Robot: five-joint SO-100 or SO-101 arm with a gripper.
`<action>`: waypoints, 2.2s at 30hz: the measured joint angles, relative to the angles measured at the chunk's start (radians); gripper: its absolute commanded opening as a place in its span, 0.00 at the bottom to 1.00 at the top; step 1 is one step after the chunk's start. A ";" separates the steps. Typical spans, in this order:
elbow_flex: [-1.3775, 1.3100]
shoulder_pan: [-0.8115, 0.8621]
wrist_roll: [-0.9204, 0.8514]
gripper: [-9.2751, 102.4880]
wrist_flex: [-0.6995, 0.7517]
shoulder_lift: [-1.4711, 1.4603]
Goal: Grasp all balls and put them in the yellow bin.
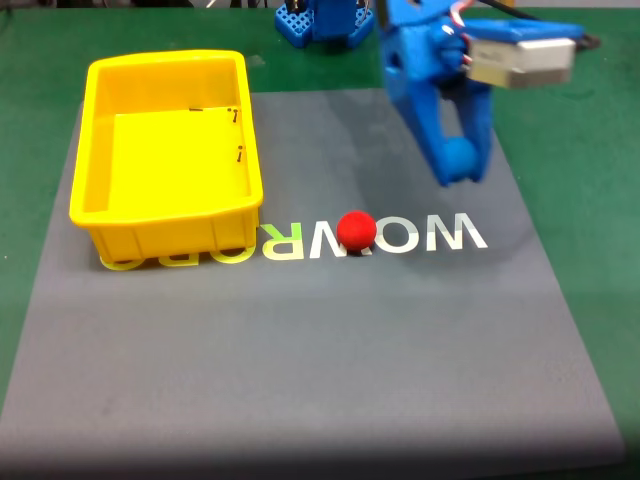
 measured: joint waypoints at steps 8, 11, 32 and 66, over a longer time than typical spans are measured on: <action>0.054 0.258 -0.048 0.08 0.038 0.144; 0.110 0.368 -0.077 0.08 0.038 0.179; 0.410 0.692 -0.167 0.40 0.054 0.365; 0.396 0.190 -0.043 0.43 0.032 0.334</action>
